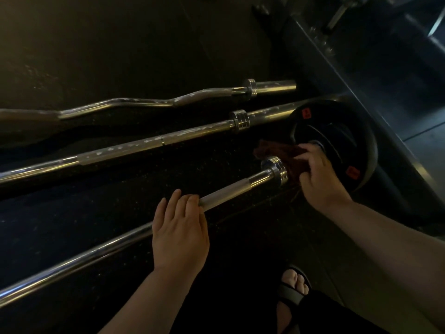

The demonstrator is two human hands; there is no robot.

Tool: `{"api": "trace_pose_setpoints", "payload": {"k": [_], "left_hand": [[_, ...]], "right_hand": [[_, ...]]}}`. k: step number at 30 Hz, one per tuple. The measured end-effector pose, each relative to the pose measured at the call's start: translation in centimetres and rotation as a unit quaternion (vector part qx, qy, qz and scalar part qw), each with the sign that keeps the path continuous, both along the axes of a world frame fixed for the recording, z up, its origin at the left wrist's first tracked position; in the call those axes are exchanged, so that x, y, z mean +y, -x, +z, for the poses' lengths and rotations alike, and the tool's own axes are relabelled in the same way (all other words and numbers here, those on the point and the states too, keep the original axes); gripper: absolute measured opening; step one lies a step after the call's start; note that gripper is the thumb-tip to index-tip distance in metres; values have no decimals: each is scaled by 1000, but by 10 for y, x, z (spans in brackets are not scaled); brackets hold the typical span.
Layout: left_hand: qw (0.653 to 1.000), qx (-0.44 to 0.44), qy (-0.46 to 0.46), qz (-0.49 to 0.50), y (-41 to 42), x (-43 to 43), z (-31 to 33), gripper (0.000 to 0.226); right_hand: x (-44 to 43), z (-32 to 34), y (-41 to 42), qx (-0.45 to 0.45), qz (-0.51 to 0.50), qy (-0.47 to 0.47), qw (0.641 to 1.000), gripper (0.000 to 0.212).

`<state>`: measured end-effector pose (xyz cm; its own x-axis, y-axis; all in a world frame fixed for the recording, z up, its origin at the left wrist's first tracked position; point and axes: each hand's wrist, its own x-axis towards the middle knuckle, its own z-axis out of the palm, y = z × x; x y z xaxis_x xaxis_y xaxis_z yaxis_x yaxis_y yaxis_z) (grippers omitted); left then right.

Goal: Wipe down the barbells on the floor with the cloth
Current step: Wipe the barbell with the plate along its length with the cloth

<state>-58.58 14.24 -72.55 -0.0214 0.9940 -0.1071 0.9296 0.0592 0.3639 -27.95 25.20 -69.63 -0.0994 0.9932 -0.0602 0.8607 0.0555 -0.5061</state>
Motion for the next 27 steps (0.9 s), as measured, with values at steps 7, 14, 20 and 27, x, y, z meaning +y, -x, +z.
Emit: {"api": "trace_pose_setpoints", "payload": {"k": [7,14,20,27], "left_hand": [[1000,-1,-11,2,-1,-1,-2,53],[1000,-4,-14,1,-1,-2,-1,50],[1000,-13,-15,0,-2,-2,-1,50],[999,6,21,-36,4,-3,3,57]], "right_hand": [[-8,23,51,107,-121,-82,983,32],[-43,4,103,32,101,22,994,25],[-39,3,87,-12,115,31,993,25],[-63,0,141,42,219,79,972,25]]}}
